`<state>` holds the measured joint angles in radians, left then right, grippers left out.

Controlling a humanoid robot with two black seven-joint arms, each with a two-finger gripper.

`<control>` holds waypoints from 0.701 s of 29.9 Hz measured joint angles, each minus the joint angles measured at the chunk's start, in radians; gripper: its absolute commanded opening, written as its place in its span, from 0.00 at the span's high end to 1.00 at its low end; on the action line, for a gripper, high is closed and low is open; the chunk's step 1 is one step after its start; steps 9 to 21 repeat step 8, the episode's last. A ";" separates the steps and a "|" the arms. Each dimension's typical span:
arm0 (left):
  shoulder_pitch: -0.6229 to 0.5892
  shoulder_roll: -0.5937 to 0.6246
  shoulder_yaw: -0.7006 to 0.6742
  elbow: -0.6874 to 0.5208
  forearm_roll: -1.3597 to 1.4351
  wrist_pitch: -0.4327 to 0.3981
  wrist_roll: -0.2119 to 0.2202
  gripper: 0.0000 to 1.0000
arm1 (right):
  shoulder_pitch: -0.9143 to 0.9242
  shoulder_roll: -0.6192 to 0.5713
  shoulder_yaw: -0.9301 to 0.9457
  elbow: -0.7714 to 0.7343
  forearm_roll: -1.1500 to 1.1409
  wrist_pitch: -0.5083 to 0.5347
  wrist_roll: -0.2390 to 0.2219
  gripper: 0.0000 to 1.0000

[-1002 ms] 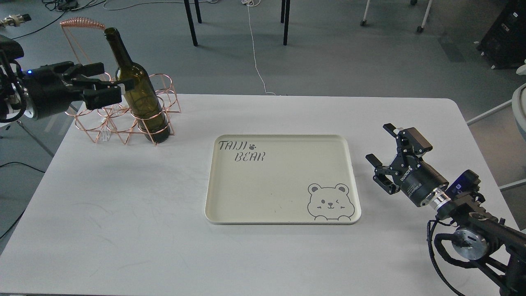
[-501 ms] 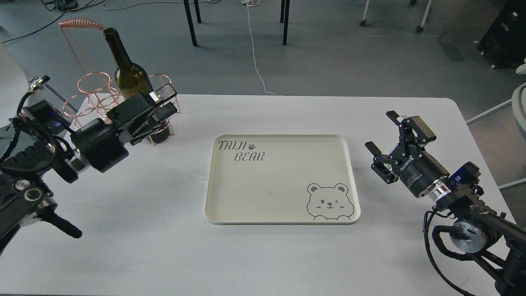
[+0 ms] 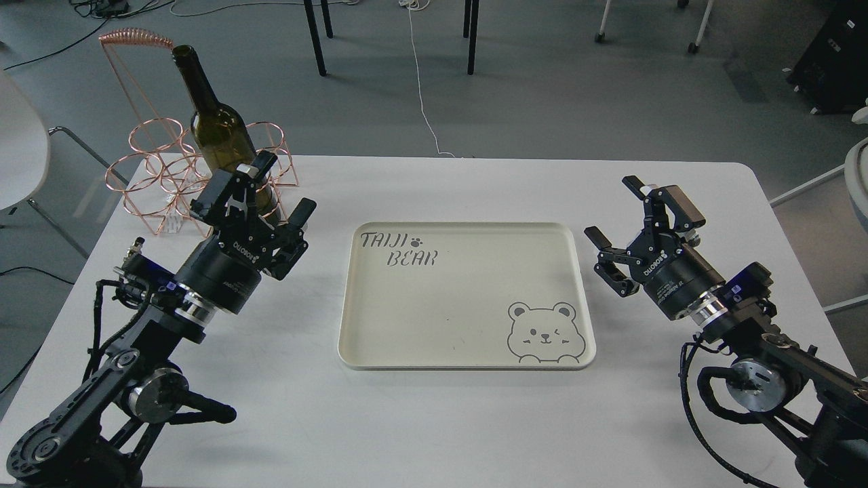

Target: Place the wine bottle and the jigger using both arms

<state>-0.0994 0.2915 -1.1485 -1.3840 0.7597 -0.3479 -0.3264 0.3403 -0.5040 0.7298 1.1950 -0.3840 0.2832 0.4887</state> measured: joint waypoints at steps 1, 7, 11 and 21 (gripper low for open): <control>0.006 -0.006 -0.002 0.005 -0.008 0.002 0.014 0.02 | -0.001 0.000 0.000 0.000 0.000 0.000 0.000 0.01; 0.022 -0.016 0.000 0.020 -0.010 0.007 0.048 0.02 | -0.003 0.005 -0.001 -0.001 0.000 0.002 0.000 0.01; 0.022 -0.016 0.000 0.024 -0.010 0.007 0.051 0.02 | -0.003 0.005 -0.001 -0.001 0.001 0.002 0.000 0.01; 0.022 -0.016 0.000 0.024 -0.010 0.007 0.051 0.02 | -0.003 0.005 -0.001 -0.001 0.001 0.002 0.000 0.01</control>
